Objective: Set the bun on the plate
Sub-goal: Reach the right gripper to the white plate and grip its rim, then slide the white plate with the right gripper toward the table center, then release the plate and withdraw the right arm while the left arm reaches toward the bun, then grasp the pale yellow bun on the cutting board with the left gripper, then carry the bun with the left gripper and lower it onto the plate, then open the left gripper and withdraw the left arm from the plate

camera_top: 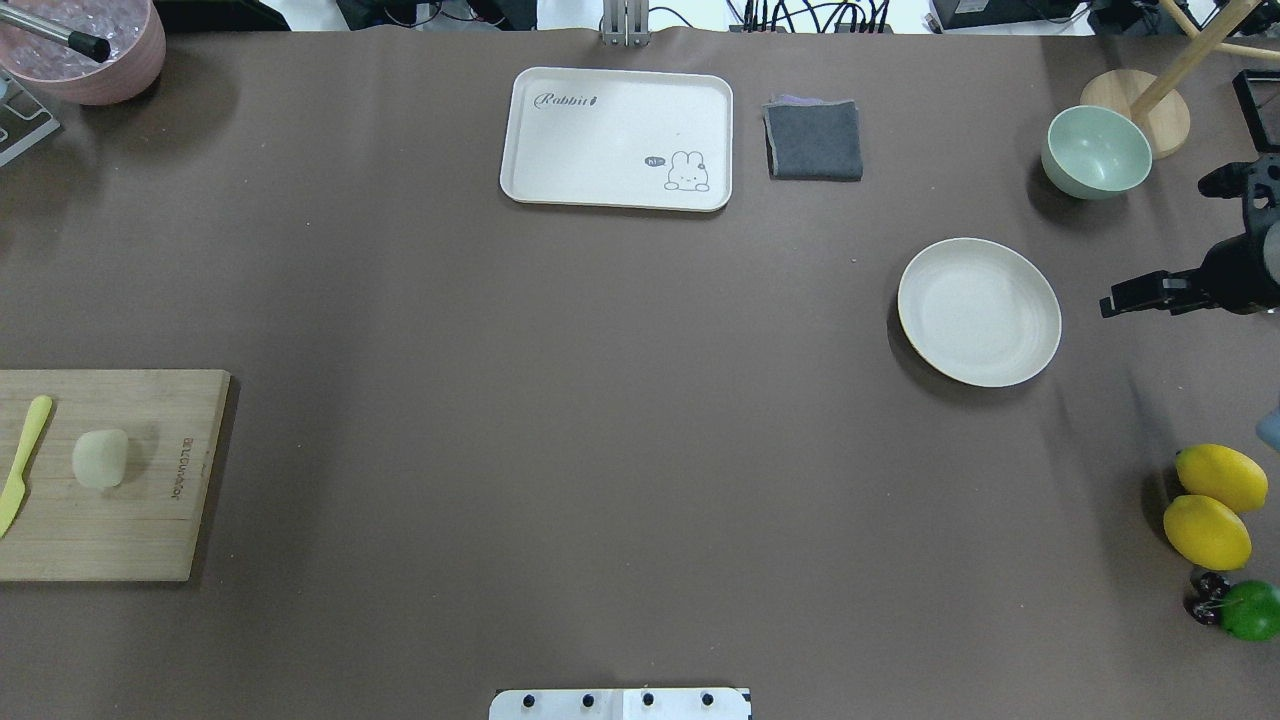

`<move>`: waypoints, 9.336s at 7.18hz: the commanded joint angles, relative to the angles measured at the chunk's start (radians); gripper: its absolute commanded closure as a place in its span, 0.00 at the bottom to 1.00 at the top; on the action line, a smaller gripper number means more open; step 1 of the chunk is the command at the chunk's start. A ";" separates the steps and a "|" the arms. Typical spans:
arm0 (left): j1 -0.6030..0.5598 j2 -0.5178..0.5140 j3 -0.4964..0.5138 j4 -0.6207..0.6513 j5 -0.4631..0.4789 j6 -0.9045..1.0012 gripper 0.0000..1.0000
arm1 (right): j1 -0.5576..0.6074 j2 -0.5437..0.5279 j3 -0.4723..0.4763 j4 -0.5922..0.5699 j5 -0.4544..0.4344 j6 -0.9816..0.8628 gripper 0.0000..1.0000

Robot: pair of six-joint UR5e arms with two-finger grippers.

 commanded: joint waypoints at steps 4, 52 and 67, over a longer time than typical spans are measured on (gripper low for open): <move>0.000 0.000 -0.003 -0.029 0.002 0.001 0.02 | -0.145 0.037 -0.106 0.204 -0.106 0.359 0.84; 1.044 -0.634 0.232 -0.345 0.853 -1.387 0.03 | 0.407 -0.280 0.395 -0.658 0.093 -0.741 0.00; 0.265 -0.164 -0.386 0.658 0.316 -0.199 0.03 | 0.416 -0.291 0.358 -0.658 0.093 -0.754 0.00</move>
